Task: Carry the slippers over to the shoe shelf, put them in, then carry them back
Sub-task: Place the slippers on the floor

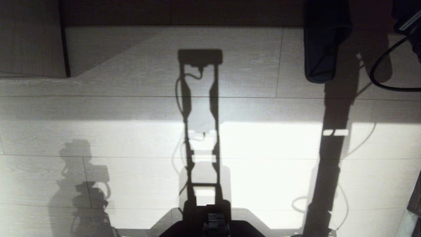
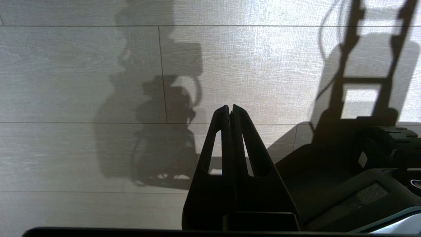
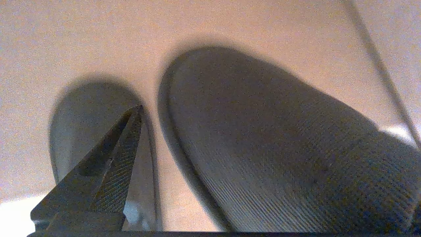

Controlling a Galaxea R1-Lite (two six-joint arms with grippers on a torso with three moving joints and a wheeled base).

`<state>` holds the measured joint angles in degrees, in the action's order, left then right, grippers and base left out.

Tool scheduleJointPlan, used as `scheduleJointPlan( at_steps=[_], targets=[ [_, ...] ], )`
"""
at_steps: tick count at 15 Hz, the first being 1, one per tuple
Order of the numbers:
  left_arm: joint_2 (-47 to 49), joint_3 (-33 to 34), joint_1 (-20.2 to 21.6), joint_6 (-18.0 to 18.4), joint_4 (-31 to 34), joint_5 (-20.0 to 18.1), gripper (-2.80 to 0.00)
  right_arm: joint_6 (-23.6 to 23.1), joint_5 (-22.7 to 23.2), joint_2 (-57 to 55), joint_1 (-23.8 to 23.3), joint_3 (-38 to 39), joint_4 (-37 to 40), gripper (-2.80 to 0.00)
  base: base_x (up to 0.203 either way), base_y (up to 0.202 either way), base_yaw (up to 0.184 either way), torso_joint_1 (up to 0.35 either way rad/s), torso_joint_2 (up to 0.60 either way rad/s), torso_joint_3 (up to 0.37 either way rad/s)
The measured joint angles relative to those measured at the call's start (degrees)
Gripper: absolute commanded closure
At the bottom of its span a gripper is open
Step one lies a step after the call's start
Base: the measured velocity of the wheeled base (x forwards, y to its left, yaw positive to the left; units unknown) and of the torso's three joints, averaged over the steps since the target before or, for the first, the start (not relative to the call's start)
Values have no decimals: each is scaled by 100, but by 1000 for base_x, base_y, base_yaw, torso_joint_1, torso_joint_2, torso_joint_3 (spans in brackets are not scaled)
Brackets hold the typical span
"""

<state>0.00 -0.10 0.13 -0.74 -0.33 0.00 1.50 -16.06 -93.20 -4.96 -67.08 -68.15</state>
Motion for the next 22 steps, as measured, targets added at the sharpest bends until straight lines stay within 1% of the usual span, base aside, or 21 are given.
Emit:
scheduleJointPlan(
  at_steps=[1, 2, 5, 7, 9, 10, 12, 13, 15, 16, 18, 22],
  targets=[
    [0, 0, -6, 1, 0, 0, 0, -110, -39, -51, 1, 13, 71, -280, 0, 0, 0, 0, 0, 0],
    [0, 0, -4, -2, 2, 0, 0, -124, -79, -57, 6, 62, 169, -280, 0, 0, 0, 0, 0, 0],
    [0, 0, -2, 0, 0, 0, 0, -55, -144, 221, 1, 99, 22, -280, 0, 0, 0, 0, 0, 0],
    [0, 0, -1, -2, -2, 0, 0, -46, -223, 296, 37, 345, 393, -280, 0, 0, 0, 0, 0, 0],
    [0, 0, 0, -2, 2, 0, 0, 59, -217, 405, 13, 411, 80, -280, 0, 0, 0, 0, 0, 0],
    [0, 0, -5, -2, 2, 0, 0, 34, -209, 393, 9, 427, 87, -280, 0, 0, 0, 0, 0, 0],
    [0, 0, -4, -2, 0, -2, 0, 94, -219, 227, -8, 549, 458, -280, 0, 0, 0, 0, 0, 0],
    [0, 0, -4, -2, 0, 0, 0, 180, -229, 221, -24, 598, 473, -280, 0, 0, 0, 0, 0, 0],
    [-2, 0, -4, 0, 2, 0, 0, 448, -252, 369, -41, 872, 587, -280, 0, 0, 0, 0, 0, 0],
    [0, 0, -4, -2, -2, 0, 0, 498, -252, 429, -49, 995, 674, -280, 0, 0, 0, 0, 0, 0],
    [-2, 0, -4, -2, 0, 0, 0, 504, -252, 564, -60, 1138, 681, -280, 0, 0, 0, 0, 0, 0],
    [0, 2, 2, -2, 0, 0, 0, 494, -244, 1068, -52, 1666, 799, -280, 0, 0, 0, 0, 0, 0]
  ],
)
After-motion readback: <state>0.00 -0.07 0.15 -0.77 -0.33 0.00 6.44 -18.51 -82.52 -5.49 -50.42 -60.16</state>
